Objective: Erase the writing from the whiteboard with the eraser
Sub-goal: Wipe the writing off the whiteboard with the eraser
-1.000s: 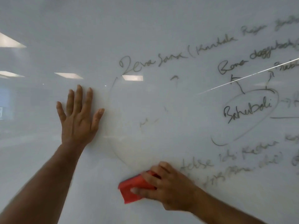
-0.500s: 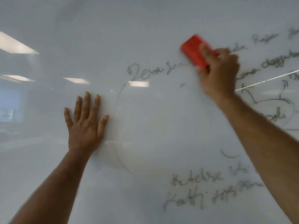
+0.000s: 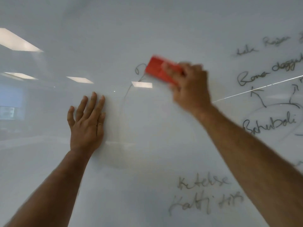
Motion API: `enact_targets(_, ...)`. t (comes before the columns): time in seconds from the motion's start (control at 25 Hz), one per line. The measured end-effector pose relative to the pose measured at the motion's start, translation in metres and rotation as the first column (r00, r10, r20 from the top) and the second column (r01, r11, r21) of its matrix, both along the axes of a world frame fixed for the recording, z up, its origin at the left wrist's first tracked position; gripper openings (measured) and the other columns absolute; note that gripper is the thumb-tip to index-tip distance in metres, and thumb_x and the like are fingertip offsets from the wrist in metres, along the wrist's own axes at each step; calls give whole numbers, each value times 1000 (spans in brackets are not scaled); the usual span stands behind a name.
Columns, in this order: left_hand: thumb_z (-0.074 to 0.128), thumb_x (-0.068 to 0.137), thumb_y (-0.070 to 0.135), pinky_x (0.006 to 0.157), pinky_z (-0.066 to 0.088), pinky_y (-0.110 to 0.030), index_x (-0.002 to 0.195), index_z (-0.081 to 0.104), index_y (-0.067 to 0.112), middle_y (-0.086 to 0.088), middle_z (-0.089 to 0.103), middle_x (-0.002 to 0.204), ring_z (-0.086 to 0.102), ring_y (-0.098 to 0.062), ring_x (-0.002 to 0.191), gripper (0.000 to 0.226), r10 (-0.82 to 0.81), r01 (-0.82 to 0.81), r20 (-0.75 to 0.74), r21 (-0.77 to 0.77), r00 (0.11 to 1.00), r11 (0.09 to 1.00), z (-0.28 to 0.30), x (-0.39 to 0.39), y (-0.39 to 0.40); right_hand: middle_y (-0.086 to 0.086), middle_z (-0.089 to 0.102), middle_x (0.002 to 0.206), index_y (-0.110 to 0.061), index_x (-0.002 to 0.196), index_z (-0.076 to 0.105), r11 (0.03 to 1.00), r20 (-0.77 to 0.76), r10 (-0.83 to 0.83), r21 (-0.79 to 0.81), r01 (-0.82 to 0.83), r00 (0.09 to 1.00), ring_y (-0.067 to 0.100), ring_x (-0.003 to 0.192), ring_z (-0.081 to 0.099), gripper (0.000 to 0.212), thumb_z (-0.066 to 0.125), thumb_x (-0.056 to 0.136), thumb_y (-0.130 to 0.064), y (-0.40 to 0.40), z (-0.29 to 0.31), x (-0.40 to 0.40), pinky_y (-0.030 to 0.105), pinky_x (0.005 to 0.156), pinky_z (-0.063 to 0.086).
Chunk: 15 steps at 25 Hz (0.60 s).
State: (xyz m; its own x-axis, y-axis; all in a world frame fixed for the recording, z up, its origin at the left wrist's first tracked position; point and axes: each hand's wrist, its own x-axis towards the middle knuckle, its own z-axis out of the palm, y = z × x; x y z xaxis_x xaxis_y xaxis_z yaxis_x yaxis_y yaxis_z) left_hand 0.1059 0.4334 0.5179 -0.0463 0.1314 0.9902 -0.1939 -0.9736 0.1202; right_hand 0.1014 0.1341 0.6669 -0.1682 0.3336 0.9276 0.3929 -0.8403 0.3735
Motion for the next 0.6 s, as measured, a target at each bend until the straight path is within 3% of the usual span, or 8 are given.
enact_targets(0.12, 33, 106, 29, 122, 18, -58, 155, 43, 21, -3, 34, 164, 31, -26, 153, 51, 11, -11, -19, 1, 1000, 1000, -1, -3, -1, 11, 54, 133, -36, 148, 45, 939, -51, -41, 341, 56, 998, 42, 113, 48, 61, 65, 90, -32, -14, 53, 4, 47, 93, 40)
enact_targets(0.2, 35, 106, 26, 122, 19, -59, 155, 43, 19, -3, 34, 164, 30, -26, 153, 51, 20, -20, -19, 1, 1000, 1000, 0, -3, -2, 11, 55, 133, -36, 147, 46, 946, -48, -32, 322, 46, 998, 42, 111, 50, 62, 65, 88, -30, 13, 39, 2, 46, 90, 40)
enact_targets(0.28, 38, 105, 23, 122, 19, -60, 155, 43, 15, -5, 35, 164, 30, -26, 153, 51, 21, -21, -10, 0, 1000, 1000, 0, -3, -2, 13, 59, 130, -34, 144, 51, 996, -9, -19, 90, 20, 1000, 41, 103, 54, 61, 66, 85, -27, 47, -3, -2, 46, 85, 42)
enact_targets(0.4, 39, 104, 19, 121, 20, -61, 153, 45, 8, -9, 37, 162, 31, -26, 152, 50, -15, 15, 9, 8, 1000, 1000, 0, -3, 0, 11, 62, 131, -35, 142, 54, 964, 1, -6, -267, 6, 1000, 36, 97, 56, 61, 65, 83, -24, 75, -87, -4, 43, 85, 42)
enact_targets(0.6, 40, 104, 14, 123, 14, -58, 153, 43, 5, -8, 34, 162, 27, -25, 152, 50, -82, 83, -24, 47, 996, 995, 0, -4, 9, 7, 56, 132, -36, 147, 43, 732, -60, -80, -681, 18, 995, 29, 100, 54, 67, 54, 82, -25, 39, -208, 4, 42, 87, 39)
